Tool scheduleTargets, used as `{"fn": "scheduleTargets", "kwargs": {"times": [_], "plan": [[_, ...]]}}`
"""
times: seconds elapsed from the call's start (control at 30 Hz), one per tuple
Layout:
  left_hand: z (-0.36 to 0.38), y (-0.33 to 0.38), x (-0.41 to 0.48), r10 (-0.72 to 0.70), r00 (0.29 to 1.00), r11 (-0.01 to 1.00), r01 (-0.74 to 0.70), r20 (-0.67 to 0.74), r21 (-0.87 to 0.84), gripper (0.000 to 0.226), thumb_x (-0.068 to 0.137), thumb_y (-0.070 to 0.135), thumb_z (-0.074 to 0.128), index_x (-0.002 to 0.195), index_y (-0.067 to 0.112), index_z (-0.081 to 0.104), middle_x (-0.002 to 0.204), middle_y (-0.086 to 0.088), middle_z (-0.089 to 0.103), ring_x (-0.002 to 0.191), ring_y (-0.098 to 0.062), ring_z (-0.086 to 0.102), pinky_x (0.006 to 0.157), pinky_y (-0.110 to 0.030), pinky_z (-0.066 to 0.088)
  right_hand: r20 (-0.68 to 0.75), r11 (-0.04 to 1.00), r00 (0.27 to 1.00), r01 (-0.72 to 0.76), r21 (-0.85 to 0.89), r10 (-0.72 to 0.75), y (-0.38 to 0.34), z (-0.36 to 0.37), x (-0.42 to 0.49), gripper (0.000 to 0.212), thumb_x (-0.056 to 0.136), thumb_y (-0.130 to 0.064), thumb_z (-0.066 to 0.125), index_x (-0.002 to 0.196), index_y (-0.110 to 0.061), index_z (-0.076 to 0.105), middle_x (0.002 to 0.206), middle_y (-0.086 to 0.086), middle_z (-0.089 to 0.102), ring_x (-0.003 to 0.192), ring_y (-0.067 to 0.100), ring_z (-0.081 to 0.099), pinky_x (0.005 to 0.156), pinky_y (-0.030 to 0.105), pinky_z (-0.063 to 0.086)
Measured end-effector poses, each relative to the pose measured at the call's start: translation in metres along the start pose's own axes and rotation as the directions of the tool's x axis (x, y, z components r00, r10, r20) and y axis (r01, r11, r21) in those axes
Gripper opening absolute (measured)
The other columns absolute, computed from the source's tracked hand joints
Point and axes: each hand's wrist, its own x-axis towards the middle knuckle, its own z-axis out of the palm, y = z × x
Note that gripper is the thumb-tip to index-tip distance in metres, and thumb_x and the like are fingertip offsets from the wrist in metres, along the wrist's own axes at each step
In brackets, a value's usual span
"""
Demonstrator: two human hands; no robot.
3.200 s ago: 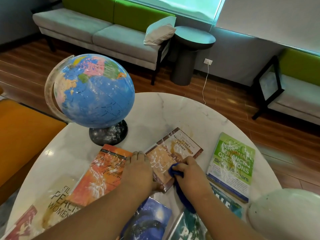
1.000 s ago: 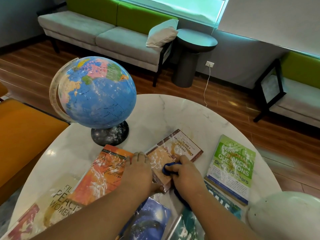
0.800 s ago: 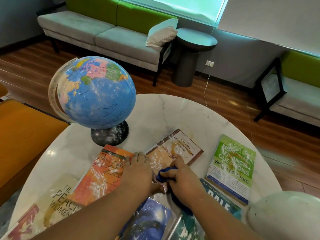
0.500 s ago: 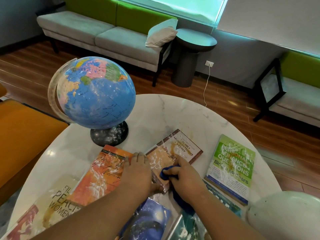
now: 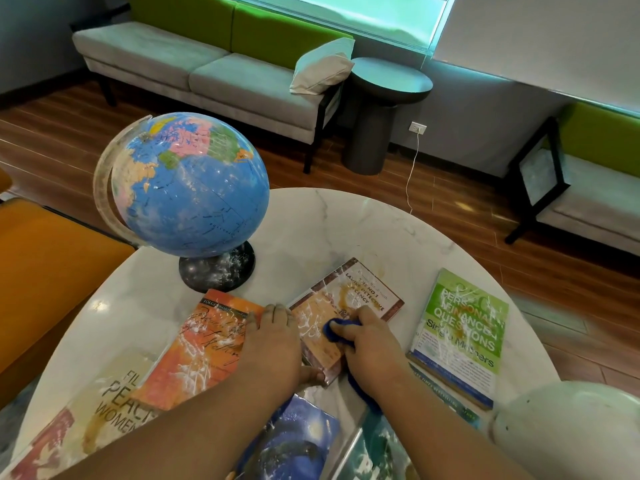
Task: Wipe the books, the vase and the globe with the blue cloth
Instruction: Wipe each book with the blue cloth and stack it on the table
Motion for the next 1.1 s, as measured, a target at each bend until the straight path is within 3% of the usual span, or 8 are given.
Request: {"fn": "scheduleTargets", "kwargs": {"times": [0.1,0.17,0.3,0.43,0.6,0.77,0.9,1.1], "plan": [[0.0,0.001,-0.001,0.003,1.0,1.0,-0.003,-0.008,-0.01,0.124,0.066,0.084,0.05,0.151,0.006,0.005,0.158,-0.013,0.008,0.146,-0.03,0.007,0.119,-0.051,0.009,0.065,1.0,0.998,-0.003,0.0,0.003,0.008,-0.004,-0.001,0.033,0.095,-0.019,0.052,0.125,-0.03,0.061,0.119,-0.003,0.043,0.103,0.018,0.049,0.089,0.021,0.04],[-0.001,0.0,0.0,0.004,1.0,1.0,-0.004,-0.007,-0.015,0.125,0.066,0.085,0.05,0.151,0.006,0.005,0.158,-0.013,0.008,0.146,-0.03,0.008,0.119,-0.051,0.009,0.025,0.999,0.999,-0.043,-0.009,0.043,0.007,-0.004,0.003,0.033,0.094,-0.019,0.052,0.124,-0.029,0.063,0.116,-0.001,0.044,0.098,0.019,0.051,0.087,0.023,0.042],[-0.001,-0.008,-0.002,-0.012,1.0,0.999,0.012,-0.01,-0.042,0.123,0.065,0.086,0.049,0.151,0.008,0.008,0.158,-0.01,0.009,0.146,-0.027,0.007,0.118,-0.051,0.007,0.046,0.999,0.998,0.036,0.039,-0.038,-0.013,0.007,0.004,0.026,0.093,-0.027,0.058,0.118,-0.022,0.061,0.112,-0.005,0.043,0.096,0.015,0.049,0.086,0.024,0.043],[0.0,-0.013,-0.002,0.016,1.0,0.998,-0.017,-0.011,-0.063,0.124,0.061,0.087,0.051,0.151,0.012,0.011,0.157,-0.006,0.012,0.146,-0.023,0.009,0.117,-0.056,0.008,0.035,0.999,0.999,0.017,0.031,-0.018,-0.011,0.004,0.001,0.029,0.089,-0.016,0.057,0.115,-0.023,0.069,0.115,-0.005,0.041,0.098,0.016,0.049,0.083,0.019,0.039],[-0.007,-0.019,-0.002,0.081,0.996,0.995,-0.08,0.026,-0.057,0.11,0.07,0.072,0.061,0.151,0.016,0.012,0.157,-0.002,0.014,0.146,-0.02,0.008,0.114,-0.062,0.011,0.108,0.989,0.983,0.149,-0.007,-0.147,-0.018,0.006,-0.016,0.032,0.093,-0.021,0.054,0.122,-0.028,0.065,0.12,-0.003,0.041,0.102,0.017,0.046,0.087,0.018,0.038],[-0.008,-0.025,0.0,0.11,0.993,0.994,-0.109,0.04,-0.022,0.104,0.074,0.066,0.062,0.151,0.017,0.014,0.158,0.0,0.012,0.147,-0.019,0.006,0.112,-0.064,0.011,0.026,0.997,0.997,0.074,0.006,-0.074,-0.017,0.005,-0.015,0.03,0.093,-0.021,0.054,0.12,-0.026,0.066,0.117,-0.003,0.042,0.1,0.016,0.047,0.086,0.021,0.041],[-0.01,-0.026,0.001,0.118,0.992,0.993,-0.117,0.049,-0.026,0.1,0.077,0.063,0.06,0.152,0.017,0.013,0.158,0.0,0.012,0.147,-0.019,0.005,0.112,-0.064,0.012,0.095,0.985,0.981,0.173,-0.022,-0.17,-0.025,0.011,-0.022,0.032,0.095,-0.026,0.052,0.125,-0.033,0.062,0.119,-0.004,0.04,0.103,0.015,0.043,0.089,0.019,0.038],[-0.012,-0.026,0.0,0.117,0.991,0.992,-0.114,0.058,-0.049,0.084,0.084,0.053,0.058,0.151,0.02,0.019,0.158,0.002,0.012,0.147,-0.019,0.004,0.112,-0.064,0.011,0.067,0.996,0.994,0.087,-0.001,-0.086,-0.025,0.012,-0.021,0.029,0.093,-0.024,0.053,0.117,-0.027,0.068,0.108,-0.004,0.041,0.093,0.016,0.049,0.081,0.021,0.043]]}}
